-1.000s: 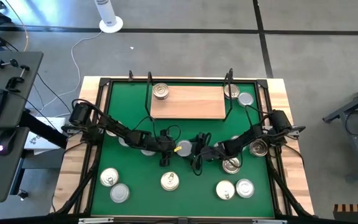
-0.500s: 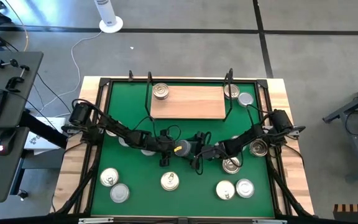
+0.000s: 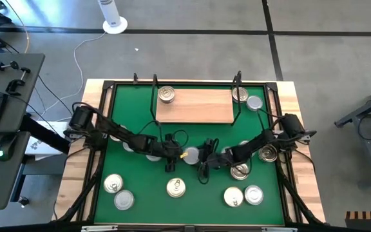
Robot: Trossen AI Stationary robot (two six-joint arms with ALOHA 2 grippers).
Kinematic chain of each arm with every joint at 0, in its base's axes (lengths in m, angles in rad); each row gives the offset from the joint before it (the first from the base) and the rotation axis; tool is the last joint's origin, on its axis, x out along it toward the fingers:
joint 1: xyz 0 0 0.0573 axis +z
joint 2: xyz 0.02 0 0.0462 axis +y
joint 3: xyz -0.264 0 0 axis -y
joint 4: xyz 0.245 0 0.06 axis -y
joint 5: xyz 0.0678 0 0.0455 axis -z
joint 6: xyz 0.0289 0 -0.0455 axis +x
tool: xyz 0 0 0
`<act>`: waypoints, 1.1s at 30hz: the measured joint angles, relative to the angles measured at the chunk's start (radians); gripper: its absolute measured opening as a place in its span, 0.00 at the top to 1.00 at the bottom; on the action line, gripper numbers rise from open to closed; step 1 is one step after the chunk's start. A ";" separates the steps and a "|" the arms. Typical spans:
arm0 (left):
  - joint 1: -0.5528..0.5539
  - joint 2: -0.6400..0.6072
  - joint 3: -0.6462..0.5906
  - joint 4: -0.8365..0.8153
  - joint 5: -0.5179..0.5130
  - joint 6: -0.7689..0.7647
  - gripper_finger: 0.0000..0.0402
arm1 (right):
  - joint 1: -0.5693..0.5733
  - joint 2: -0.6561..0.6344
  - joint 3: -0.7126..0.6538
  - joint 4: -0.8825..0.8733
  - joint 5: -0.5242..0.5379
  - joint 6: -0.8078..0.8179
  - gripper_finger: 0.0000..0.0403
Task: Stack canned seafood by type on shelf
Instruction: Put the green tuna can on the shelf
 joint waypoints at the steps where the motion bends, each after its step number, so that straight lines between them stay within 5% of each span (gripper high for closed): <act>1: -0.001 -0.007 0.000 -0.011 -0.006 -0.002 0.62 | 0.007 -0.001 0.000 -0.002 -0.003 0.007 0.08; 11: -0.036 -0.102 -0.003 -0.235 -0.116 -0.114 0.62 | 0.077 -0.038 -0.009 -0.037 0.119 0.057 0.08; 19: -0.121 -0.244 -0.004 -0.268 -0.195 -0.145 0.62 | 0.043 -0.264 -0.008 -0.151 0.243 0.057 0.08; 25: -0.179 -0.348 -0.004 -0.289 -0.284 -0.137 0.62 | -0.129 -0.399 0.052 -0.407 0.244 0.092 0.08; 33: -0.219 -0.387 -0.005 -0.310 -0.365 -0.136 0.62 | -0.447 -0.339 0.200 -0.632 0.128 0.070 0.08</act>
